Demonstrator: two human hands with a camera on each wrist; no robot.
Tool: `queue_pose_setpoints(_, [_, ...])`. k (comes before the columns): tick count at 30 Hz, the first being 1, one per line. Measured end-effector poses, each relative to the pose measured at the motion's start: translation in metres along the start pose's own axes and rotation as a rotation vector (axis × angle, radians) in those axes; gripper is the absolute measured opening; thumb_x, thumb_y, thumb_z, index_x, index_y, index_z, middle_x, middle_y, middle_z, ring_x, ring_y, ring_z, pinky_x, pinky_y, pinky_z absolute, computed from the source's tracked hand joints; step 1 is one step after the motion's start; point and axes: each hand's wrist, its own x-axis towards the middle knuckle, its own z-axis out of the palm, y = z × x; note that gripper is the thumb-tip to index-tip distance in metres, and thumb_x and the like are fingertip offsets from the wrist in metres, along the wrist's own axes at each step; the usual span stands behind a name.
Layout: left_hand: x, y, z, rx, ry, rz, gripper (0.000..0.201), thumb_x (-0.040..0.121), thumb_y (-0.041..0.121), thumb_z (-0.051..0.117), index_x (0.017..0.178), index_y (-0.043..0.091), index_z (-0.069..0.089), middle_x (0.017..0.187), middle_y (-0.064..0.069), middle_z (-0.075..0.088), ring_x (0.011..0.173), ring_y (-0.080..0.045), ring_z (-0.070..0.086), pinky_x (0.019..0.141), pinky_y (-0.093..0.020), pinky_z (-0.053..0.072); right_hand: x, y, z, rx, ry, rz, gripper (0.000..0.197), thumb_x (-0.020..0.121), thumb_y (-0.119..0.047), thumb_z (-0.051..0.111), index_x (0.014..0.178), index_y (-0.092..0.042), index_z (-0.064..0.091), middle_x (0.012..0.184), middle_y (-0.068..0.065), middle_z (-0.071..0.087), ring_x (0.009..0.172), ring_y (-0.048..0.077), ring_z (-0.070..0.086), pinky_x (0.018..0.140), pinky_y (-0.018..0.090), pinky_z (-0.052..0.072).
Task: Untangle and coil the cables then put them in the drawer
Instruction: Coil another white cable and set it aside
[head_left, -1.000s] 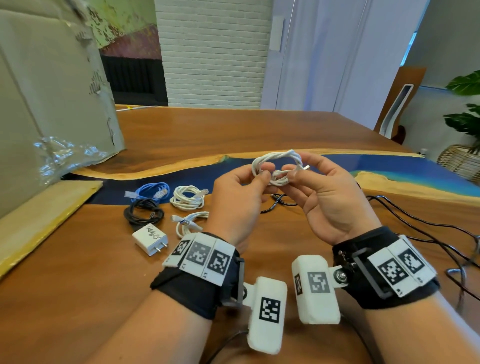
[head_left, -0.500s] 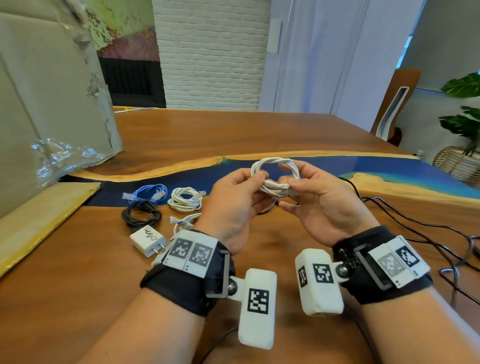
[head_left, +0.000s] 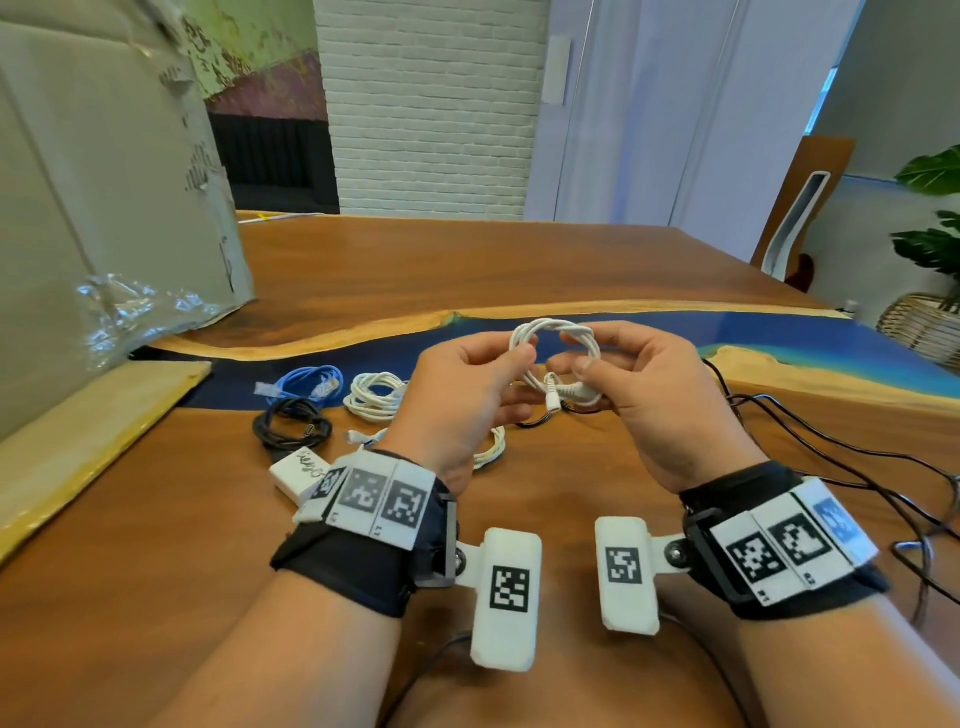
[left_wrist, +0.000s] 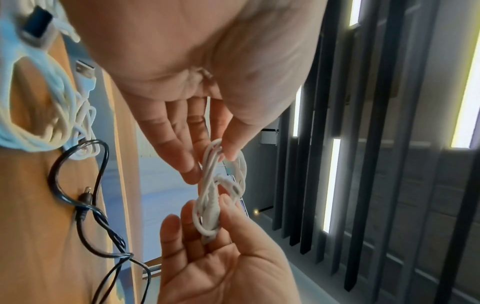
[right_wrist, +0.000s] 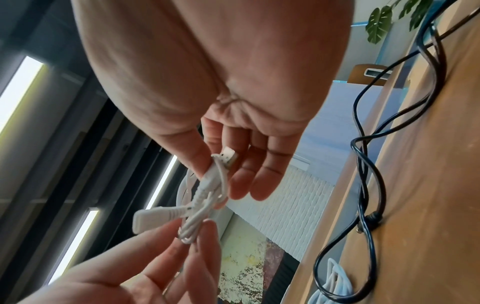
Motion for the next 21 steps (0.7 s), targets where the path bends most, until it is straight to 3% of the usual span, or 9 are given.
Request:
queue_pose_setpoints(4, [0.005, 0.004, -0.005, 0.093, 0.014, 0.033, 0.012, 0.098, 0.015, 0.067, 0.108, 0.013, 0.074, 0.079, -0.003, 0.074, 0.069, -0.021, 0.072, 0.059, -0.026, 0.056, 0.003, 0.005, 0.001, -0.023, -0.014, 0.016, 0.025, 0.099, -0.011, 0.064, 0.121, -0.023, 0.068, 0.103, 0.000, 0.080, 0.097, 0.021, 0.076, 0.081, 0.035, 0.060])
queue_pose_setpoints(6, [0.009, 0.009, -0.009, 0.128, 0.016, 0.043, 0.011, 0.098, 0.013, 0.067, 0.106, 0.013, 0.075, 0.083, -0.010, 0.075, 0.069, -0.021, 0.072, 0.058, -0.024, 0.057, 0.006, 0.009, -0.001, -0.022, 0.006, 0.027, 0.031, 0.099, -0.017, 0.066, 0.130, -0.025, 0.066, 0.110, -0.002, 0.079, 0.100, 0.019, 0.074, 0.084, 0.038, 0.059])
queue_pose_setpoints(9, [0.019, 0.021, -0.015, 0.170, 0.050, 0.053, 0.010, 0.098, 0.011, 0.067, 0.104, 0.011, 0.075, 0.087, -0.014, 0.075, 0.065, -0.018, 0.070, 0.054, -0.022, 0.056, 0.010, 0.014, -0.005, -0.030, 0.035, 0.048, 0.034, 0.100, -0.022, 0.065, 0.133, -0.027, 0.064, 0.110, -0.007, 0.078, 0.094, 0.010, 0.073, 0.080, 0.034, 0.057])
queue_pose_setpoints(14, [0.059, 0.037, -0.030, 0.399, 0.120, 0.051, 0.010, 0.098, 0.010, 0.066, 0.100, 0.008, 0.076, 0.087, -0.014, 0.077, 0.064, -0.018, 0.070, 0.058, -0.025, 0.059, 0.012, 0.019, -0.015, -0.056, 0.062, 0.071, 0.028, 0.098, -0.026, 0.067, 0.126, -0.031, 0.068, 0.111, -0.005, 0.077, 0.093, 0.017, 0.073, 0.074, 0.031, 0.056])
queue_pose_setpoints(17, [0.090, 0.043, -0.042, 0.554, 0.173, -0.018, 0.016, 0.097, 0.006, 0.065, 0.110, 0.004, 0.074, 0.085, -0.013, 0.076, 0.060, -0.016, 0.070, 0.057, -0.026, 0.061, 0.012, 0.019, -0.018, -0.055, 0.076, 0.072, 0.025, 0.099, -0.024, 0.065, 0.124, -0.030, 0.068, 0.110, -0.004, 0.077, 0.090, 0.021, 0.073, 0.074, 0.032, 0.056])
queue_pose_setpoints(19, [0.110, 0.045, -0.048, 0.755, 0.142, -0.050, 0.023, 0.100, 0.010, 0.061, 0.120, 0.003, 0.069, 0.093, -0.011, 0.074, 0.072, -0.018, 0.072, 0.065, -0.029, 0.063, 0.012, 0.020, -0.019, -0.056, 0.079, 0.068, 0.023, 0.099, -0.024, 0.064, 0.121, -0.030, 0.069, 0.110, -0.004, 0.077, 0.089, 0.021, 0.074, 0.076, 0.034, 0.058])
queue_pose_setpoints(21, [0.123, 0.046, -0.053, 1.092, 0.065, -0.071, 0.028, 0.104, 0.026, 0.056, 0.123, 0.009, 0.068, 0.108, -0.005, 0.070, 0.097, -0.022, 0.069, 0.080, -0.032, 0.060, 0.013, 0.021, -0.019, -0.058, 0.080, 0.065, 0.021, 0.099, -0.024, 0.064, 0.118, -0.032, 0.069, 0.109, -0.004, 0.077, 0.089, 0.021, 0.074, 0.077, 0.036, 0.058])
